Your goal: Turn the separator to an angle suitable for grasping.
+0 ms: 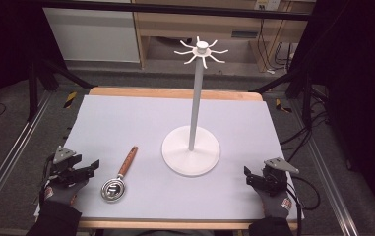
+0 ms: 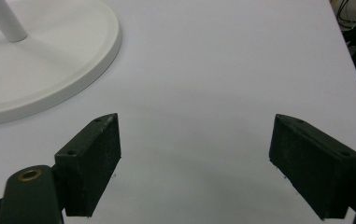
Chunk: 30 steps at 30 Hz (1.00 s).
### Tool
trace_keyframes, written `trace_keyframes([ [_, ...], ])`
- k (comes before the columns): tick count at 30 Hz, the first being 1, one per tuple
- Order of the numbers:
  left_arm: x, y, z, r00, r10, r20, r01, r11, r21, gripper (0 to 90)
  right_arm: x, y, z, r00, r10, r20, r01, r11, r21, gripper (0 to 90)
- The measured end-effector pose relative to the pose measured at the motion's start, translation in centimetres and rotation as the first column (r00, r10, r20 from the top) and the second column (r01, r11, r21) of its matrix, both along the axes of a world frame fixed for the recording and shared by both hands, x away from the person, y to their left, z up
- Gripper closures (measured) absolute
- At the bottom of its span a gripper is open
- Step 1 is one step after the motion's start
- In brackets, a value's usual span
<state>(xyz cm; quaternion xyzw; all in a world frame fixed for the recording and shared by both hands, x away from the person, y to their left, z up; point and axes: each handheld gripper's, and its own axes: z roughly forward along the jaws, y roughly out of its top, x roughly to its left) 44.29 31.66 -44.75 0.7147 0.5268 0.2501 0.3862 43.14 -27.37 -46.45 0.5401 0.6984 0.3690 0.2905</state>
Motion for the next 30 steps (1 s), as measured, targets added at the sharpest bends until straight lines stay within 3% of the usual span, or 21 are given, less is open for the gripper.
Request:
trace_keyframes([
  [7,-0.6,-0.9,1.0,0.9990,-0.041,0.020,0.041,0.9986,-0.033,30.2,-0.2,0.8,0.0,0.9997,0.023,-0.005,-0.023,0.9997,0.006,16.3],
  [13,-0.9,-1.9,1.4,0.9952,-0.097,0.015,0.097,0.9952,-0.014,30.9,-0.3,1.1,0.1,0.9997,0.021,-0.009,-0.021,0.9998,-0.001,16.2],
  [22,-1.1,-3.0,2.4,0.9915,-0.129,0.019,0.129,0.9916,-0.001,31.1,-0.6,1.5,-0.2,0.9994,0.033,-0.014,-0.033,0.9995,0.000,14.8],
  [30,-0.6,-4.6,3.2,0.9849,-0.173,-0.016,0.173,0.9841,0.040,31.9,-0.8,1.5,-0.3,0.9992,0.032,-0.022,-0.032,0.9995,-0.006,14.1],
])
